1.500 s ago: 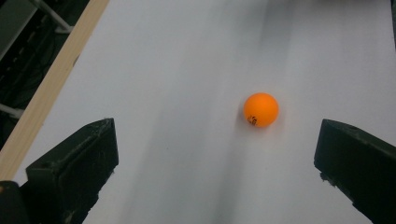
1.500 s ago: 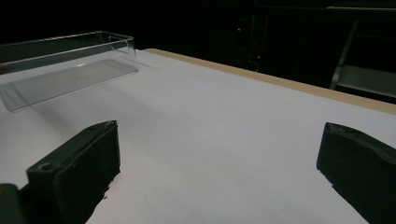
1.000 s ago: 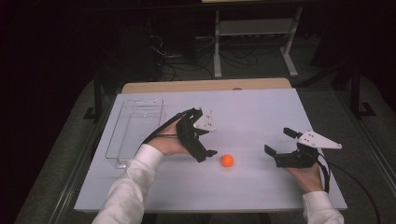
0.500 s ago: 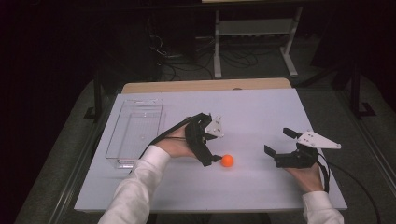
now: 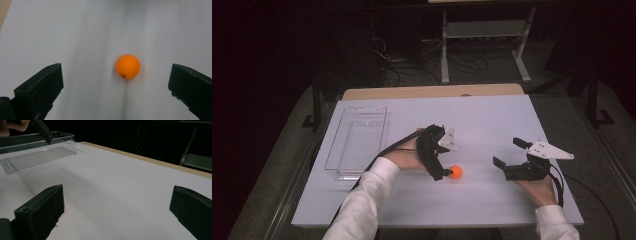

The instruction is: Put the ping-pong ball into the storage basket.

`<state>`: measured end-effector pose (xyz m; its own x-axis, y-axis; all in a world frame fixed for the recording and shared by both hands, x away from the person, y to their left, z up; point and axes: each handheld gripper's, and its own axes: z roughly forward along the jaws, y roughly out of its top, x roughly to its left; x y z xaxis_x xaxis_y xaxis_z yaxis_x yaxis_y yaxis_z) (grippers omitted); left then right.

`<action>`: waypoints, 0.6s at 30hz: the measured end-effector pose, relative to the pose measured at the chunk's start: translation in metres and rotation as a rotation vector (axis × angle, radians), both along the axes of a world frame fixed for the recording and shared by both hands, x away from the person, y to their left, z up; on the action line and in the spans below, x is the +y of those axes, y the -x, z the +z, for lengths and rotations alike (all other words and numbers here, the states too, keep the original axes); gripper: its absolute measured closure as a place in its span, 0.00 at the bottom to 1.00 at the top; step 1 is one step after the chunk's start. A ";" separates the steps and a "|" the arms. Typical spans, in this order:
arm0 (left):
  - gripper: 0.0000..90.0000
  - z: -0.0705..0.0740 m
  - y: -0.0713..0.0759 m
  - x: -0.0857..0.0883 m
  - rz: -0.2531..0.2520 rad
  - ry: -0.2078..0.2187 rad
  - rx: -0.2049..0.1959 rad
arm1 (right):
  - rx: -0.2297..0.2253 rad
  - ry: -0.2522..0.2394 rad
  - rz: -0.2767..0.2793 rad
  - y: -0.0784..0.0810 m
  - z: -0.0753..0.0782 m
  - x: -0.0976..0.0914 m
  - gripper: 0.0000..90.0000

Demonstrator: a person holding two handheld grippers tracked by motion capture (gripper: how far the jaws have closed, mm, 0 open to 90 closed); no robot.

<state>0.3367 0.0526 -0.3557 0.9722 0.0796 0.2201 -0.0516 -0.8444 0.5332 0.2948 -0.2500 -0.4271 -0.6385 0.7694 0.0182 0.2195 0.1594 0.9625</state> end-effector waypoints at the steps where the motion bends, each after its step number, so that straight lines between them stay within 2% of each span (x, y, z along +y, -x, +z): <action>1: 0.00 -0.001 0.000 -0.001 -0.001 -0.005 0.002 | 0.001 -0.001 0.000 0.000 0.000 0.000 0.00; 7: 0.00 -0.008 0.000 -0.008 -0.020 -0.035 0.010 | 0.006 0.000 0.002 0.000 0.000 0.001 0.00; 12: 0.00 -0.010 -0.001 -0.011 -0.024 -0.039 0.021 | 0.004 0.000 0.002 0.000 0.000 0.000 0.00; 18: 0.00 -0.018 -0.001 -0.017 -0.033 -0.080 0.027 | 0.003 0.003 0.003 0.000 0.000 0.000 0.00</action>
<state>0.3376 0.0353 -0.3741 0.9797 0.0303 0.1984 -0.0670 -0.8826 0.4653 0.2946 -0.2496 -0.4275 -0.6409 0.7675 0.0175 0.2219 0.1633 0.9613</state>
